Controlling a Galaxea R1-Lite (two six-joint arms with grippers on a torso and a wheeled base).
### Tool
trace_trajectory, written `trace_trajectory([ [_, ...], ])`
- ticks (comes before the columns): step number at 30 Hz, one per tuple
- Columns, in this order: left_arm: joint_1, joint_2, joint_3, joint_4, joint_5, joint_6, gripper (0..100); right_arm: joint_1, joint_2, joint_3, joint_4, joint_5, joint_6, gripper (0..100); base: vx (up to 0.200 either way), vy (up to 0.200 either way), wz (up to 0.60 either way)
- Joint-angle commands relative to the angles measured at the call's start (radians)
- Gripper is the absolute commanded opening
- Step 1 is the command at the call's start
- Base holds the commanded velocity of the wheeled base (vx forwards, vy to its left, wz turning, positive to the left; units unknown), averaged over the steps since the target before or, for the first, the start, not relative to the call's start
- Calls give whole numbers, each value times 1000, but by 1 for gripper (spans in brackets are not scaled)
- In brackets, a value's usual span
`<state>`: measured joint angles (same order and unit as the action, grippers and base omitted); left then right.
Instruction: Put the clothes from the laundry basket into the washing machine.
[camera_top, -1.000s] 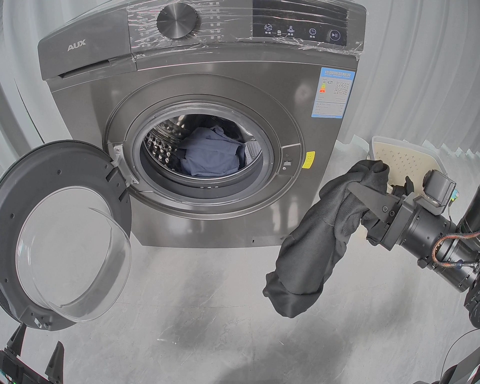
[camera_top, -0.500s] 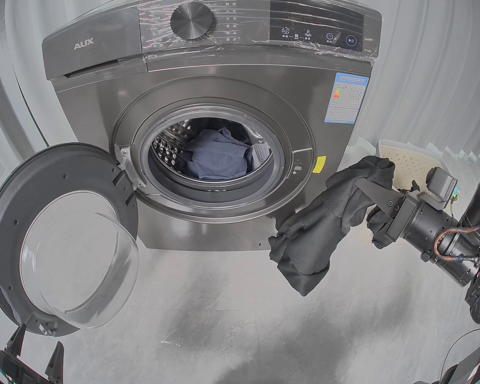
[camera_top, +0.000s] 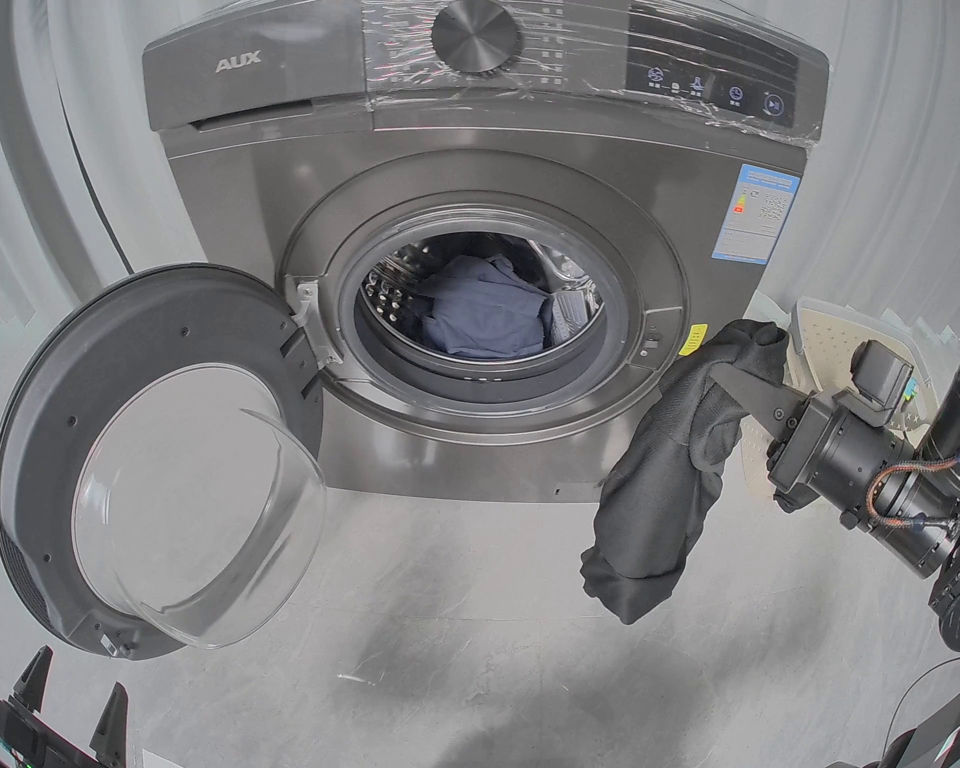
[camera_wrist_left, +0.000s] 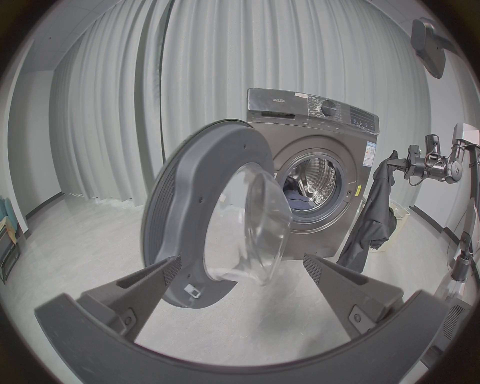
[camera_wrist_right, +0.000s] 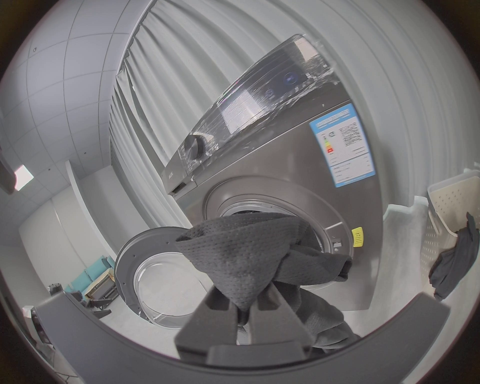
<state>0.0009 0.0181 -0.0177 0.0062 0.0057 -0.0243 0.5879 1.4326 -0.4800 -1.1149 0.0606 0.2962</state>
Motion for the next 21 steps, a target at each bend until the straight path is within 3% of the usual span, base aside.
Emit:
trace_trajectory([
  [1, 1, -17, 16, 0, 0, 0, 100, 12, 2, 20, 0, -25, -22, 0, 0, 0, 0],
  [8, 1, -17, 16, 0, -1, 3, 100, 46, 2, 54, 0, -97, -63, 0, 0, 171, 0],
  [15, 4, -18, 18, -2, 3, 14, 100, 47, 3, 60, -6, -111, -132, 0, 0, 0, 0],
  [21, 4, -18, 18, 0, -4, 27, 100, 119, 29, 54, -16, -183, -160, 0, 0, 0, 0],
])
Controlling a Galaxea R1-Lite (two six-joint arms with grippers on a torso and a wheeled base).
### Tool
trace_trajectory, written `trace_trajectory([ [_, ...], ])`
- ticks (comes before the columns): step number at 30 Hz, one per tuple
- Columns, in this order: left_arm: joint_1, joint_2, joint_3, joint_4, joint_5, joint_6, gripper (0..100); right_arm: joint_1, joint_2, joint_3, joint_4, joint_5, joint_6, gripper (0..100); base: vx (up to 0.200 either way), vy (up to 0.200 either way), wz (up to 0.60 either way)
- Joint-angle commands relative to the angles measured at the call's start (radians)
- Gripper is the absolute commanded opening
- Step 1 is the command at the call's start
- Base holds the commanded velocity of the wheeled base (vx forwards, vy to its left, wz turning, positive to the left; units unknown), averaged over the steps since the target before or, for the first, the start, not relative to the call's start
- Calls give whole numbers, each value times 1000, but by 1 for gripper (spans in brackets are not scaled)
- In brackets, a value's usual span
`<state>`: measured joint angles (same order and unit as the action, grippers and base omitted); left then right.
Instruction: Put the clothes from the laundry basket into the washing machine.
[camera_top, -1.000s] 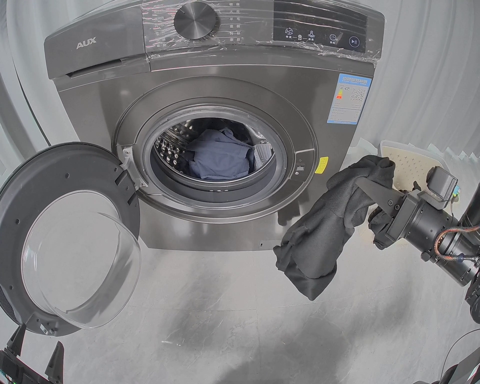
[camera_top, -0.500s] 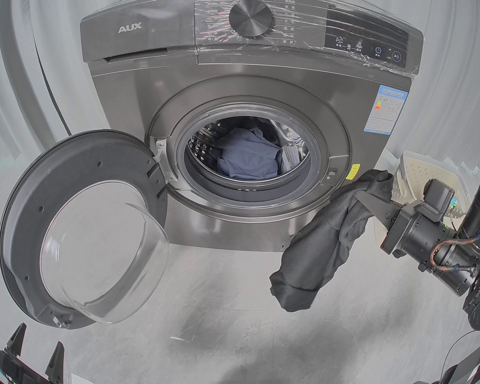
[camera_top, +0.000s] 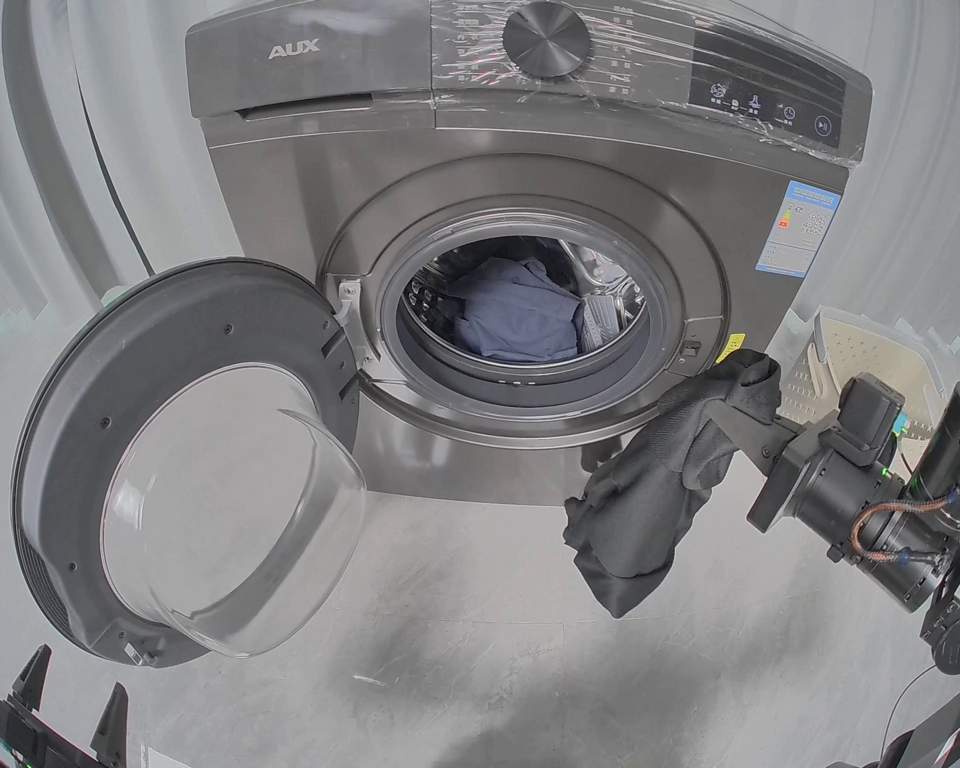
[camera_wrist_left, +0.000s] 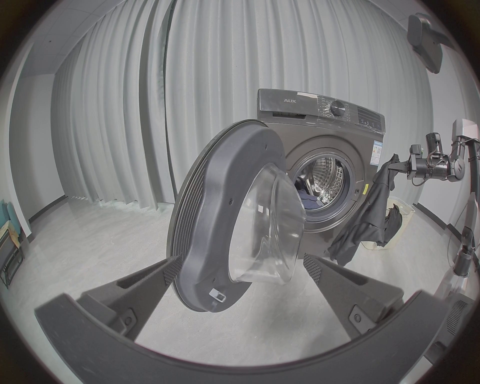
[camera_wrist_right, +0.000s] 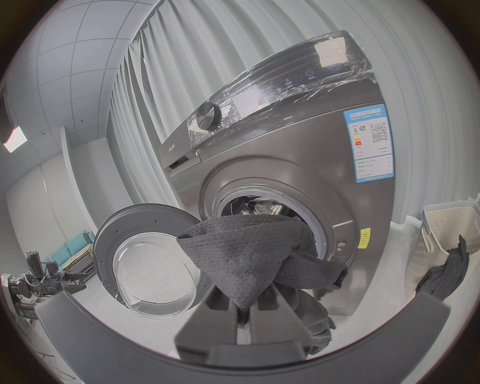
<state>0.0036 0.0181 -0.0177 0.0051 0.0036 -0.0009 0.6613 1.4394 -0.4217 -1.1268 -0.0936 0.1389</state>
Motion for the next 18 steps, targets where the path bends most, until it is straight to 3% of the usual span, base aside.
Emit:
trace_trajectory([
  [1, 3, -18, 18, -2, -2, 10, 100, 81, 26, -9, -5, -52, -1, 0, 0, 0, 0],
  [3, 3, -18, -5, -53, -31, -4, 100, 107, 32, -20, -7, -63, 1, 0, 0, 0, 0],
  [6, 12, 33, -208, -142, -192, -50, 100, 123, 56, -54, -25, -52, -1, 0, 0, 0, 0],
  [7, 13, 48, -225, -137, -211, -48, 100, 124, 59, -57, -30, -52, -1, 0, 0, 0, 0],
  [8, 27, 123, -292, -106, -310, -41, 100, 138, 78, -81, -57, -51, -1, 0, 0, 0, 0],
  [9, 35, 168, -318, -100, -372, -30, 100, 146, 92, -94, -73, -51, 1, 0, 0, 0, 0],
  [10, 44, 240, -332, -99, -465, -22, 100, 152, 111, -109, -91, -51, 1, 0, 0, 0, 0],
  [11, 45, 250, -334, -100, -476, -21, 100, 153, 113, -111, -93, -51, 1, 0, 0, 0, 0],
  [12, 49, 356, -347, -117, -579, -2, 100, 156, 130, -124, -114, -51, 1, 0, 0, 0, 0],
  [13, 50, 431, -361, -145, -645, 16, 100, 156, 141, -140, -130, -52, 1, 0, 0, 0, 0],
  [15, 36, 554, -377, -201, -708, 48, 100, 156, 154, -160, -146, -54, 1, 0, 0, 0, 0],
  [18, -2, 684, -393, -275, -743, 61, 100, 156, 159, -181, -149, -54, 1, 0, 0, 0, 0],
])
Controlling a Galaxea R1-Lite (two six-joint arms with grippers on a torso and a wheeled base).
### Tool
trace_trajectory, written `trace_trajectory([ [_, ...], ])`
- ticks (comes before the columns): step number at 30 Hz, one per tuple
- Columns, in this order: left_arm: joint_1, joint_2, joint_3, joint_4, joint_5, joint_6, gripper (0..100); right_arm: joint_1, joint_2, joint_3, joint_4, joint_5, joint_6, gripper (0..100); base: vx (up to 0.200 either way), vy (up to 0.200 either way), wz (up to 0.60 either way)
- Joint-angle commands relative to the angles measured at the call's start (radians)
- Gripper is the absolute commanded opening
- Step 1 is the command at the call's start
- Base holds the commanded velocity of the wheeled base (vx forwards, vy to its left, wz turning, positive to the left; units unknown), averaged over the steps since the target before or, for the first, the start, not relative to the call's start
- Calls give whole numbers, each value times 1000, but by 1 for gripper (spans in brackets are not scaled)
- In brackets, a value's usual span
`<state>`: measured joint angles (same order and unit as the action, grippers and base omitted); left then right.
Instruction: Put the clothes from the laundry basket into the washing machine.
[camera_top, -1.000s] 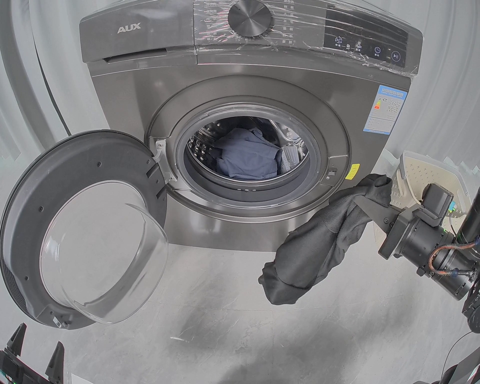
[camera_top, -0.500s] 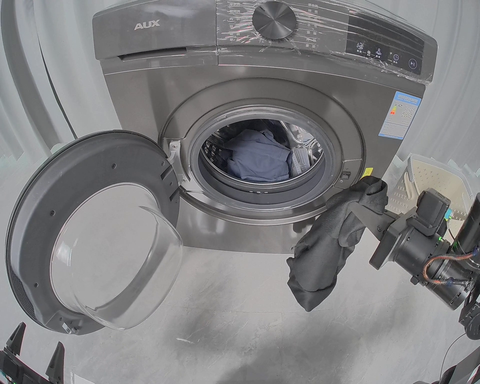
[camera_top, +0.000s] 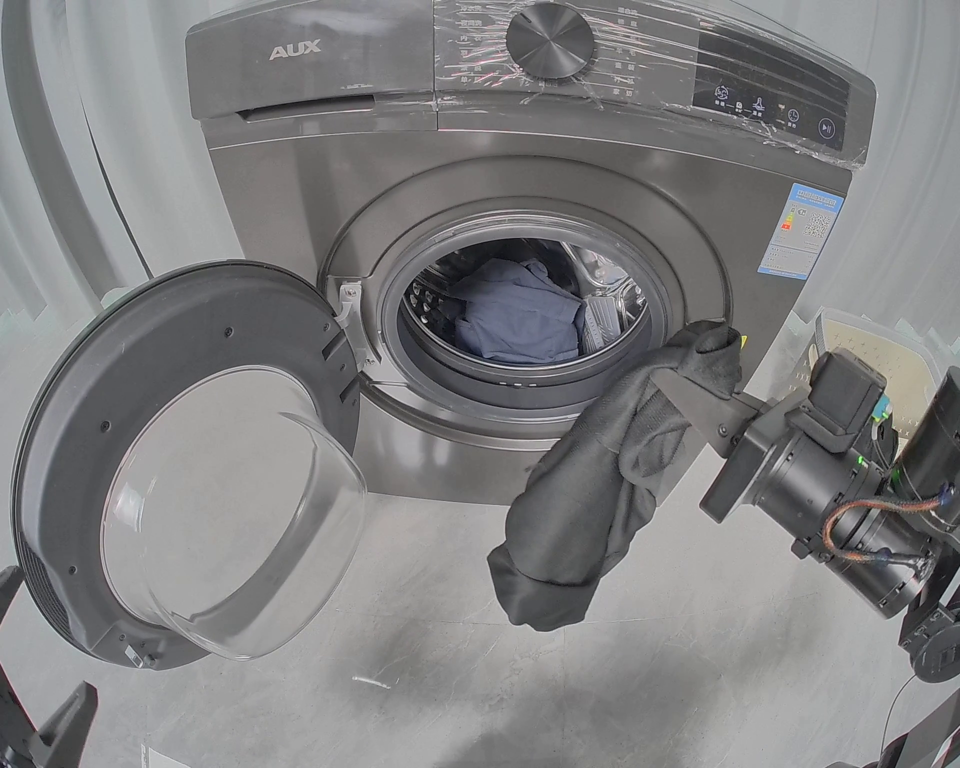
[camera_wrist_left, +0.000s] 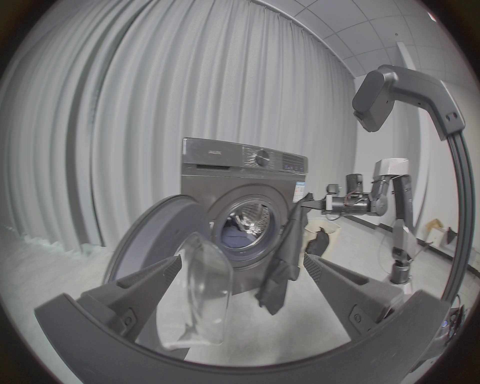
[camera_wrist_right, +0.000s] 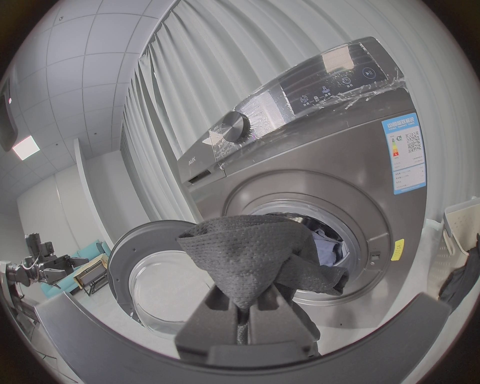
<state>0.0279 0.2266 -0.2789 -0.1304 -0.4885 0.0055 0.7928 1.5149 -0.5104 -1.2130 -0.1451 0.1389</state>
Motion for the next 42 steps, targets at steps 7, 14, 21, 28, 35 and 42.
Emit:
trace_trajectory([
  [7, -390, 890, -192, -385, -38, 36, 100, 8, 137, -174, -60, 22, -4, 0, 0, 0, 0],
  [14, -559, 1188, -229, -670, 96, 30, 100, -33, 191, -243, -65, 61, -2, 0, 0, 0, 0],
  [21, -592, 1243, -229, -715, 119, 24, 100, -21, 194, -250, -65, 53, -2, 0, 0, 0, 0],
  [28, -691, 1235, -158, -884, 249, -105, 100, -18, 194, -252, -65, 50, -2, 0, 0, 0, 0],
  [35, -703, 1254, -158, -940, 289, -108, 100, -10, 194, -252, -63, 42, -2, 0, 0, -86, 0],
  [42, -704, 1329, -161, -951, 303, -98, 100, -12, 200, -255, -63, 42, -2, 0, 0, -171, 0],
])
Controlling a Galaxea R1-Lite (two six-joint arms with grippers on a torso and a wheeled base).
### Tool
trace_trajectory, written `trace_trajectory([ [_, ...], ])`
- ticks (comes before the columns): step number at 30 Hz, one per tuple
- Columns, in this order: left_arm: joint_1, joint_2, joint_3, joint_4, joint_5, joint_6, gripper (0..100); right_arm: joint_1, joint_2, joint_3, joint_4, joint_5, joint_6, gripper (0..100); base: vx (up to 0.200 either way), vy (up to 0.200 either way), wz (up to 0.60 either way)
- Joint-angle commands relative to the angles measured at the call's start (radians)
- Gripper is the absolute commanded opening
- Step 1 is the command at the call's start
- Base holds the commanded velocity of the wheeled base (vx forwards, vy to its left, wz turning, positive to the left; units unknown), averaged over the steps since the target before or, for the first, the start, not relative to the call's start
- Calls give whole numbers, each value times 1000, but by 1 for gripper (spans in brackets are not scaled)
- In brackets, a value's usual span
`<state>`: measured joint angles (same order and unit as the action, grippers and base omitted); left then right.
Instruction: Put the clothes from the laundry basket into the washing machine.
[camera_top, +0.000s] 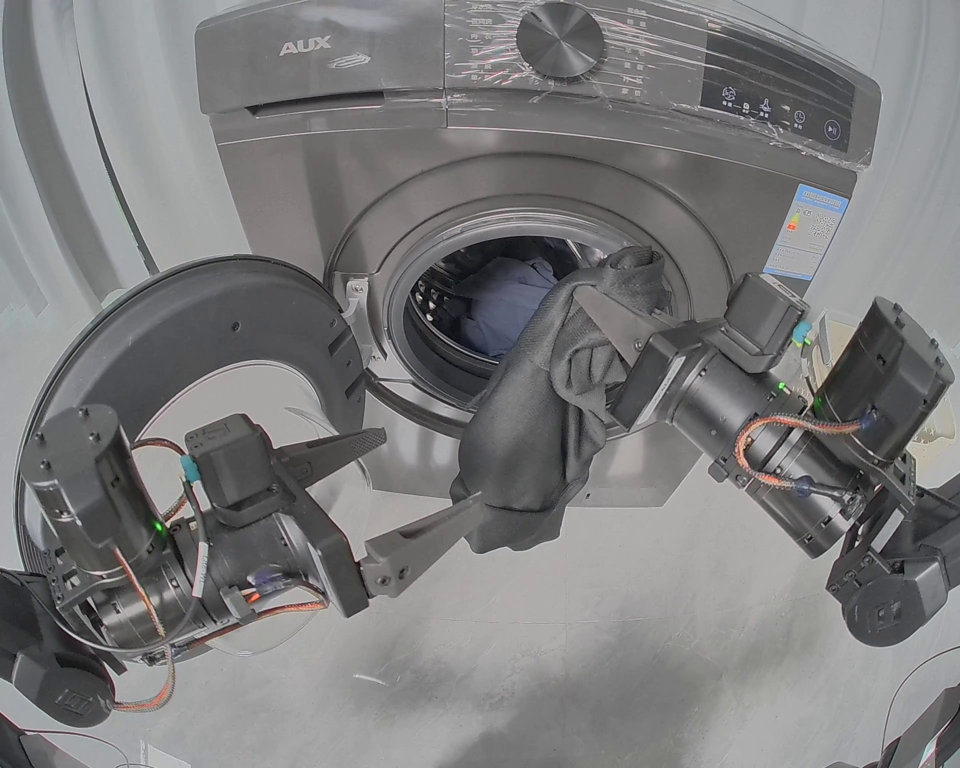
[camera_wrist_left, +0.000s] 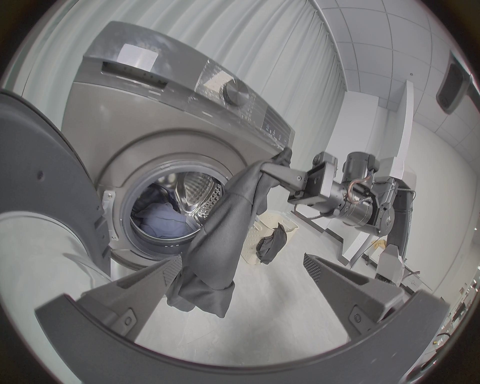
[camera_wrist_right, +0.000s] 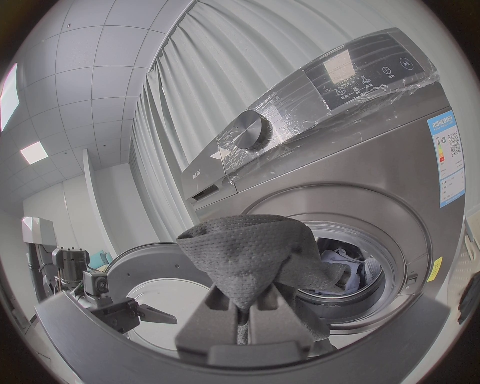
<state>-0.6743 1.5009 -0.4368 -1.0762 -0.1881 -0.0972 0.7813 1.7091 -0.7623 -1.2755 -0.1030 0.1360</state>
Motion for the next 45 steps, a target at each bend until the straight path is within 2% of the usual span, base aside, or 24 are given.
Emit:
trace_trajectory([
  [1, -1, 71, -7, -16, 2, 8, 100, 0, 9, -3, -1, -1, 1, 0, 0, 0, 0],
  [3, 1, 104, -5, -50, 2, 27, 100, 0, 12, -8, -2, -1, 1, 0, 0, 0, 0],
  [10, 7, 220, 10, -217, -1, 39, 100, 9, 14, -23, -2, -1, 1, 0, 0, 0, 0],
  [12, 10, 249, 18, -240, -1, 60, 100, 12, 12, -23, -2, -1, 1, 0, 0, 0, 0],
  [15, 15, 317, 27, -271, 2, 128, 100, 16, 17, -23, -2, -1, 1, 0, 0, 0, 0],
  [18, 24, 357, 35, -312, 2, 137, 100, 16, 18, -28, -2, -1, 1, 0, 0, 0, 0],
  [24, 27, 406, 56, -372, -4, 129, 100, 15, 20, -43, -2, -3, 1, 0, 0, 0, 0],
  [32, 27, 412, 86, -373, -13, 119, 100, 16, 33, -60, -4, -3, 1, 0, 0, 0, 0],
  [38, 25, 441, 86, -375, -13, 100, 100, 19, 44, -91, -15, -4, 2, 0, 0, 0, 0],
  [40, 25, 453, 76, -375, -11, 71, 100, 19, 44, -94, -19, -4, 2, 0, 0, 0, 0],
  [45, 18, 466, 50, -355, 1, -35, 100, 19, 44, -94, -22, -4, 2, 0, 0, 0, 0],
])
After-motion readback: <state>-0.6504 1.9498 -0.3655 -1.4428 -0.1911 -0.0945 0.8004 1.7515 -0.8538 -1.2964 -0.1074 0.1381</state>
